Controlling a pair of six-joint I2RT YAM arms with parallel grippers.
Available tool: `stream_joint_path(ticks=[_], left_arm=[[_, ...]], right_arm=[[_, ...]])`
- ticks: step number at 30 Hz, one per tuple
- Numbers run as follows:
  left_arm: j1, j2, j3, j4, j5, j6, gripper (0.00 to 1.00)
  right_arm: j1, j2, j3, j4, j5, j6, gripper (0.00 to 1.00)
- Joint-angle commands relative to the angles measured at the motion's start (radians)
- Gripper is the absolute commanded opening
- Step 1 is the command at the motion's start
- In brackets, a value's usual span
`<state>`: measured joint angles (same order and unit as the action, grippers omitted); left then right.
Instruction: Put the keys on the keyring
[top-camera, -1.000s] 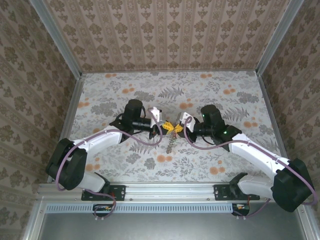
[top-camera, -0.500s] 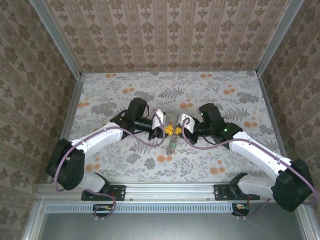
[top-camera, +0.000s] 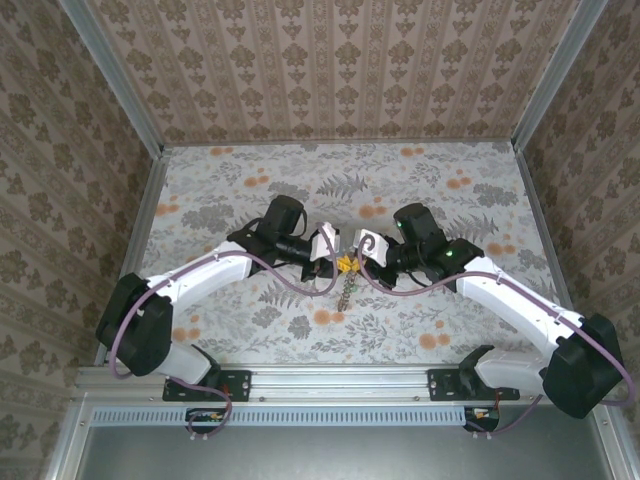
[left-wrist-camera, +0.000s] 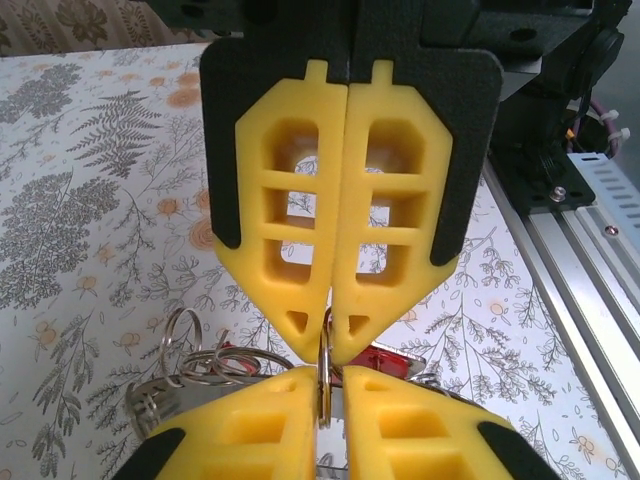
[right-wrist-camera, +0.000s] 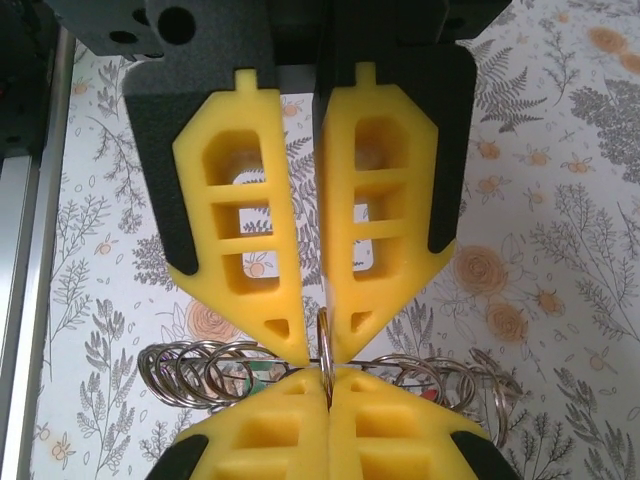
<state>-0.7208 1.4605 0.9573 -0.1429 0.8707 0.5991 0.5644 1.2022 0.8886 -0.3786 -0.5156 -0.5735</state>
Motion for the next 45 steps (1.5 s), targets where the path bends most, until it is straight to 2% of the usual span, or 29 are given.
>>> stream_joint_path(ticks=[1,2,6,8,12,18,26,33,35,40,42,45], left_arm=[[-0.012,0.012,0.035,-0.015,0.003,0.024,0.05],[-0.013,0.013,0.036,-0.015,-0.001,0.025,0.0],[-0.01,0.011,0.024,0.007,-0.005,0.01,0.0],[0.003,0.0,-0.012,0.1,0.018,-0.047,0.0],[0.043,-0.026,-0.12,0.398,0.099,-0.239,0.0],[0.049,-0.027,-0.154,0.513,0.167,-0.315,0.0],[0.055,-0.018,-0.221,0.713,0.168,-0.439,0.0],[0.063,0.011,-0.266,0.913,0.166,-0.554,0.0],[0.063,0.02,-0.273,0.949,0.163,-0.579,0.0],[0.064,0.012,-0.269,0.902,0.154,-0.558,0.0],[0.063,-0.004,-0.245,0.773,0.151,-0.491,0.0],[0.057,-0.035,-0.194,0.522,0.141,-0.345,0.14]], right_arm=[[0.011,0.01,0.056,-0.012,-0.007,-0.017,0.0],[0.011,0.012,0.062,-0.015,-0.009,-0.01,0.0],[0.01,-0.003,0.037,0.041,-0.023,0.023,0.0],[0.007,-0.019,-0.001,0.099,-0.023,0.047,0.02],[-0.017,-0.029,-0.086,0.218,-0.055,0.117,0.07],[-0.027,-0.029,-0.142,0.347,-0.095,0.199,0.12],[-0.049,-0.041,-0.187,0.419,-0.099,0.239,0.17],[-0.065,-0.056,-0.201,0.45,-0.119,0.255,0.16],[-0.073,-0.056,-0.2,0.454,-0.127,0.255,0.12],[-0.078,-0.058,-0.179,0.428,-0.121,0.239,0.02],[-0.078,-0.058,-0.16,0.384,-0.117,0.213,0.0],[-0.078,-0.056,-0.126,0.313,-0.107,0.168,0.0]])
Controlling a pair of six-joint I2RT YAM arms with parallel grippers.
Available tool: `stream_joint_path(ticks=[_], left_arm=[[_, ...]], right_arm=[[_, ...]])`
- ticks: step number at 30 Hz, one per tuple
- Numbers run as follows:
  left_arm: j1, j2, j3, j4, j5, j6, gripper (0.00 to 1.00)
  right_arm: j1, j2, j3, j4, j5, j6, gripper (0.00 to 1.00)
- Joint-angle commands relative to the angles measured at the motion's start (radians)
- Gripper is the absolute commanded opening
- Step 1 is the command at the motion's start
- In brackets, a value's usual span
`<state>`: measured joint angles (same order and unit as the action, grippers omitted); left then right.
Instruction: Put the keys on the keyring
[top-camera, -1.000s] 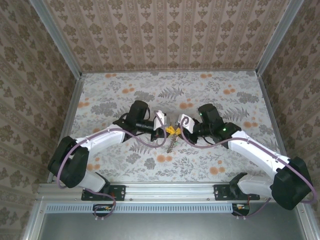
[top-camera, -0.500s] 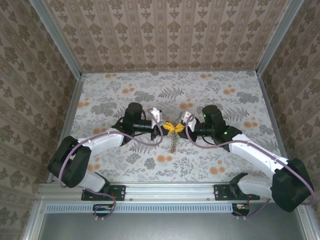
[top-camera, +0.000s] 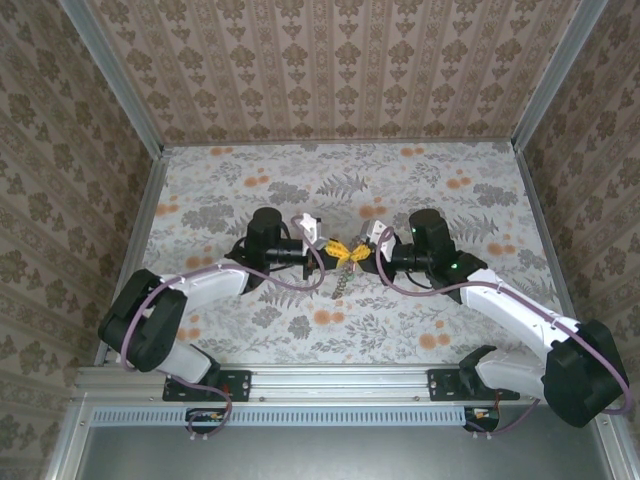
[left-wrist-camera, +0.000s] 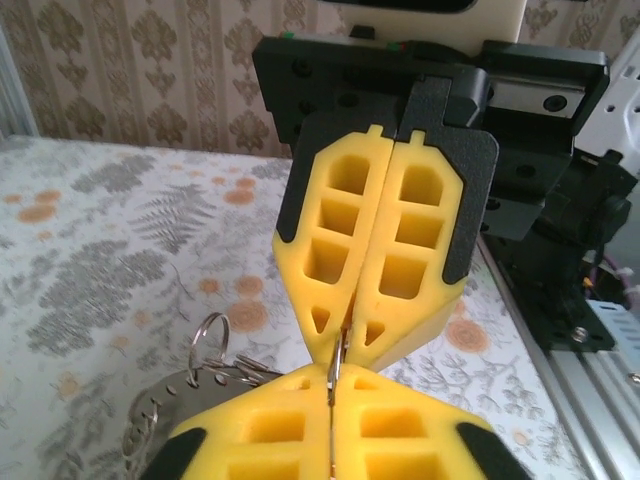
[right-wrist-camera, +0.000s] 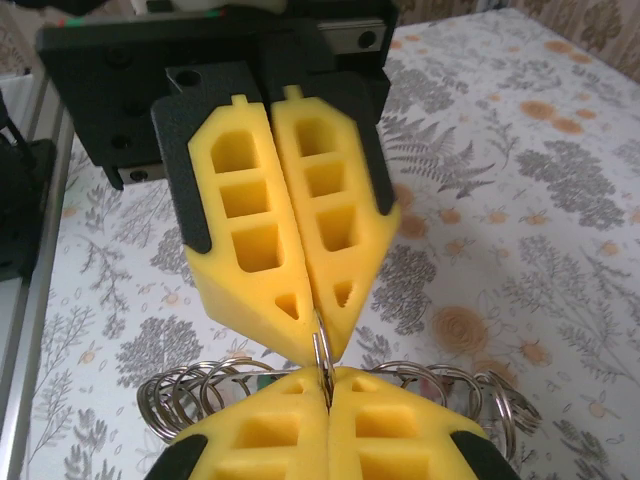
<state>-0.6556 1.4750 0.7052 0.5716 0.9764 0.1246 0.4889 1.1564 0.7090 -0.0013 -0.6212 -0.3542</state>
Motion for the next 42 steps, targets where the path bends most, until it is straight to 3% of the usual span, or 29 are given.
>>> stream_joint_path(ticks=[1,6,12,23,30,34,38,42], left_arm=[[-0.011,-0.058,0.081,-0.285,0.023,0.186,0.18],[-0.029,-0.079,0.176,-0.611,-0.078,0.385,0.23],[-0.051,-0.074,0.242,-0.747,-0.144,0.472,0.26],[-0.084,-0.049,0.294,-0.754,-0.172,0.489,0.27],[-0.096,-0.035,0.311,-0.766,-0.182,0.501,0.22],[-0.104,-0.029,0.319,-0.784,-0.204,0.517,0.17],[-0.105,-0.028,0.321,-0.789,-0.204,0.524,0.0],[-0.103,-0.037,0.306,-0.766,-0.203,0.514,0.0]], right_arm=[[-0.003,-0.009,0.064,-0.089,0.0,-0.065,0.0],[0.012,0.005,0.122,-0.216,0.028,-0.138,0.0],[0.038,0.01,0.162,-0.292,0.07,-0.188,0.0],[0.066,0.025,0.207,-0.354,0.098,-0.213,0.0],[0.075,0.031,0.219,-0.358,0.097,-0.211,0.0],[0.076,0.029,0.218,-0.345,0.084,-0.201,0.0],[0.077,0.034,0.221,-0.349,0.094,-0.202,0.0],[0.075,0.022,0.202,-0.335,0.117,-0.197,0.01]])
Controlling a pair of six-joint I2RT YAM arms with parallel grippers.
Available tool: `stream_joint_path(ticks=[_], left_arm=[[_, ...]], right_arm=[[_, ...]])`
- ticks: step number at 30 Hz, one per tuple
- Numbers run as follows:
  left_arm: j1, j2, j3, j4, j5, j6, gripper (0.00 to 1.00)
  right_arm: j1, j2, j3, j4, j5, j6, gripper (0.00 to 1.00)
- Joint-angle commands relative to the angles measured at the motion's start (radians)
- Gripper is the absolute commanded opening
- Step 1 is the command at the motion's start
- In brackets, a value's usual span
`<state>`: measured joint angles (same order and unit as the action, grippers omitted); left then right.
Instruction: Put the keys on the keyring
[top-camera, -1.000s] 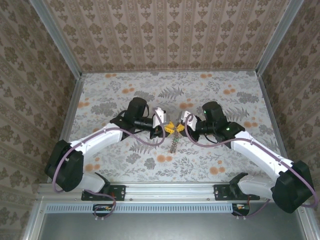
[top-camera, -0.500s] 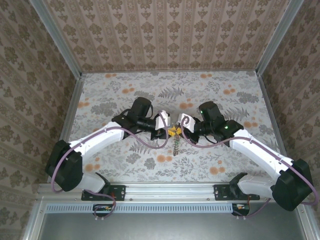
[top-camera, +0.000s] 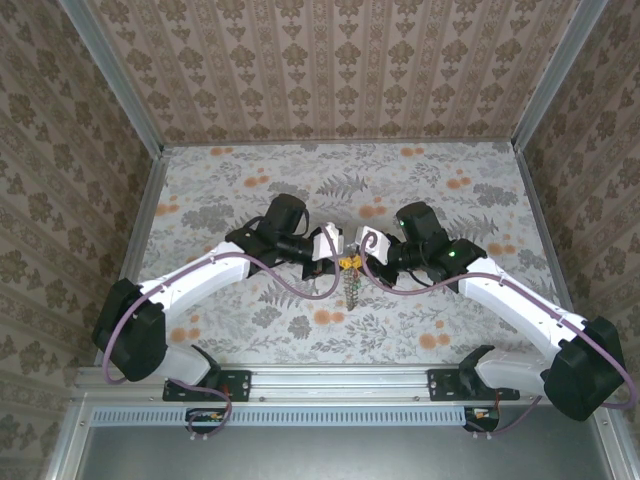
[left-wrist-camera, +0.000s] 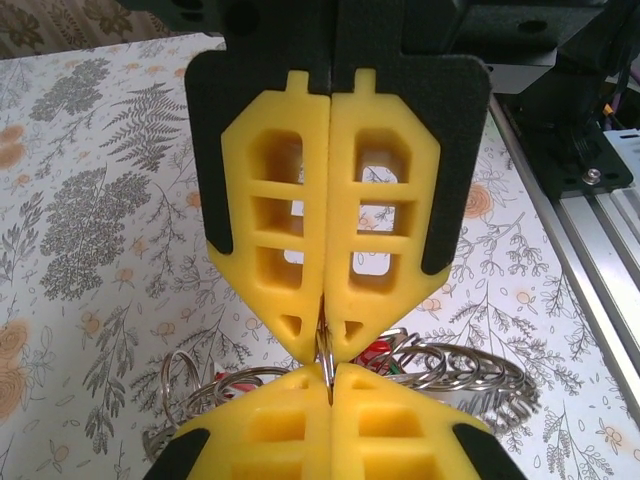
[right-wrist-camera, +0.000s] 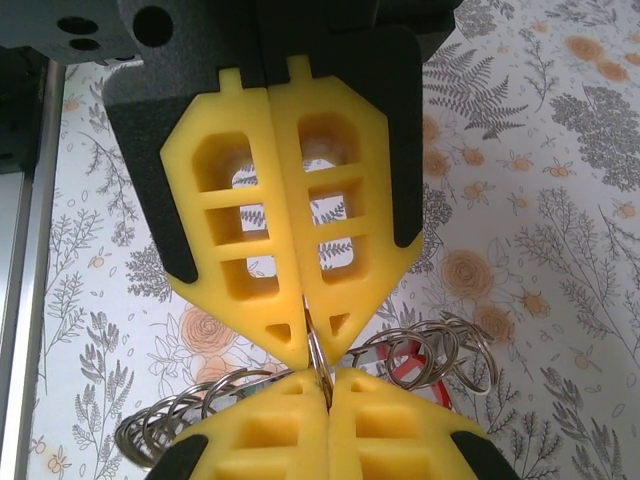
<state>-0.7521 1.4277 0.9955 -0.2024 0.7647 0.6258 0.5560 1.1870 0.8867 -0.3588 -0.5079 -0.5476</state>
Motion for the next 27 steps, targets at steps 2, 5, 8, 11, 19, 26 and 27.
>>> stream_joint_path(ticks=[2,5,8,11,19,26,27], left_arm=[[0.005,-0.003,-0.013,0.079,0.032,-0.028,0.0],[0.036,-0.02,-0.067,0.224,0.104,-0.119,0.0],[0.052,-0.026,-0.099,0.315,0.154,-0.181,0.0],[0.064,-0.024,-0.122,0.389,0.2,-0.227,0.0],[0.082,-0.018,-0.158,0.507,0.272,-0.296,0.0],[0.08,-0.012,-0.146,0.432,0.268,-0.254,0.0],[0.08,-0.013,-0.141,0.405,0.265,-0.238,0.0]], right_arm=[[0.006,-0.019,-0.006,0.052,0.013,-0.001,0.05],[-0.012,-0.023,-0.058,0.11,-0.021,0.026,0.09],[-0.028,-0.02,-0.091,0.162,-0.075,0.066,0.14],[-0.033,-0.017,-0.114,0.207,-0.1,0.089,0.16],[-0.072,-0.031,-0.155,0.311,-0.163,0.155,0.12],[-0.079,-0.053,-0.145,0.31,-0.163,0.17,0.0],[-0.079,-0.054,-0.137,0.299,-0.155,0.171,0.0]])
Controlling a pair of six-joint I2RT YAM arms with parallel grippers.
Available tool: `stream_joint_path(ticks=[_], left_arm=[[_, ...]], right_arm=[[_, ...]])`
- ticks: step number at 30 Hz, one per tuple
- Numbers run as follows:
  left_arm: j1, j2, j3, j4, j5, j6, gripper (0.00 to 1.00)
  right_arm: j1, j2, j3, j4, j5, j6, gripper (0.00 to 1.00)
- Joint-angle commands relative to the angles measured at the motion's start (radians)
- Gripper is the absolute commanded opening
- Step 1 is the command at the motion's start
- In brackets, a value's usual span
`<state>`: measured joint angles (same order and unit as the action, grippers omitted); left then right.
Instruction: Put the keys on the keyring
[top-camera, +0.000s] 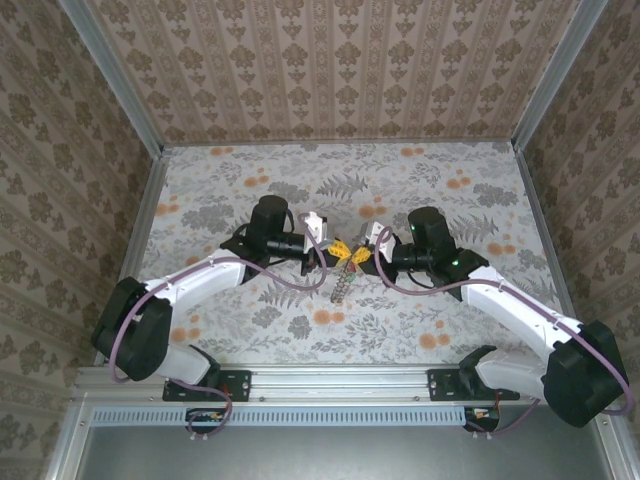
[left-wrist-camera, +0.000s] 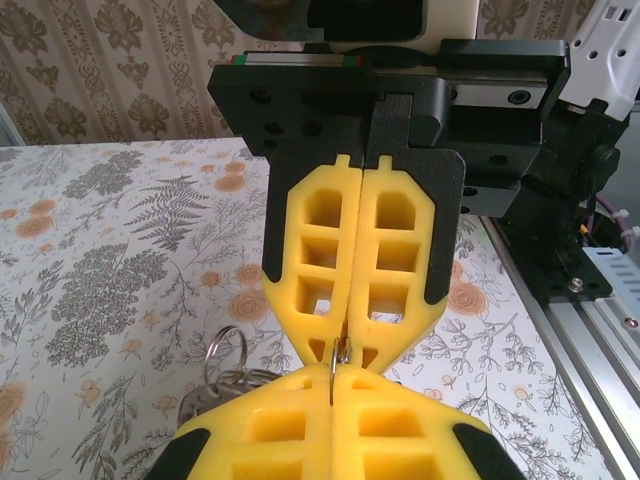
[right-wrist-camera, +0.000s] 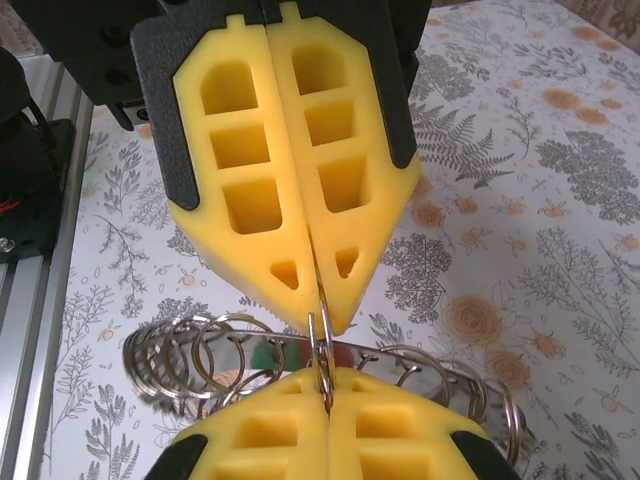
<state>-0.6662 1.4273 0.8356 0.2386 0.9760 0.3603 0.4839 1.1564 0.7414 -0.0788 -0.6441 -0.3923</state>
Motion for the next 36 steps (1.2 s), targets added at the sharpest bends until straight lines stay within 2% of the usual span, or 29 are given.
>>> stream_joint_path(ticks=[1,5,8,15,21,32,36], left_arm=[[-0.007,-0.013,0.024,-0.063,0.049,0.047,0.0],[-0.013,-0.013,0.057,-0.209,0.025,0.136,0.0],[-0.015,-0.012,0.068,-0.259,0.005,0.17,0.13],[-0.041,0.025,0.147,-0.431,-0.052,0.276,0.18],[-0.065,0.044,0.175,-0.411,-0.097,0.264,0.24],[-0.099,0.057,0.221,-0.451,-0.195,0.314,0.23],[-0.112,0.062,0.232,-0.47,-0.231,0.339,0.16]], right_arm=[[-0.007,-0.026,0.014,0.01,-0.013,0.018,0.0],[-0.007,-0.036,0.032,-0.022,0.007,0.014,0.0],[-0.005,-0.037,0.047,-0.06,0.031,-0.004,0.0],[0.014,-0.008,0.103,-0.191,0.059,-0.056,0.0],[0.023,0.018,0.144,-0.24,0.085,-0.07,0.0],[0.036,0.055,0.19,-0.291,0.097,-0.09,0.0],[0.038,0.063,0.197,-0.299,0.097,-0.094,0.0]])
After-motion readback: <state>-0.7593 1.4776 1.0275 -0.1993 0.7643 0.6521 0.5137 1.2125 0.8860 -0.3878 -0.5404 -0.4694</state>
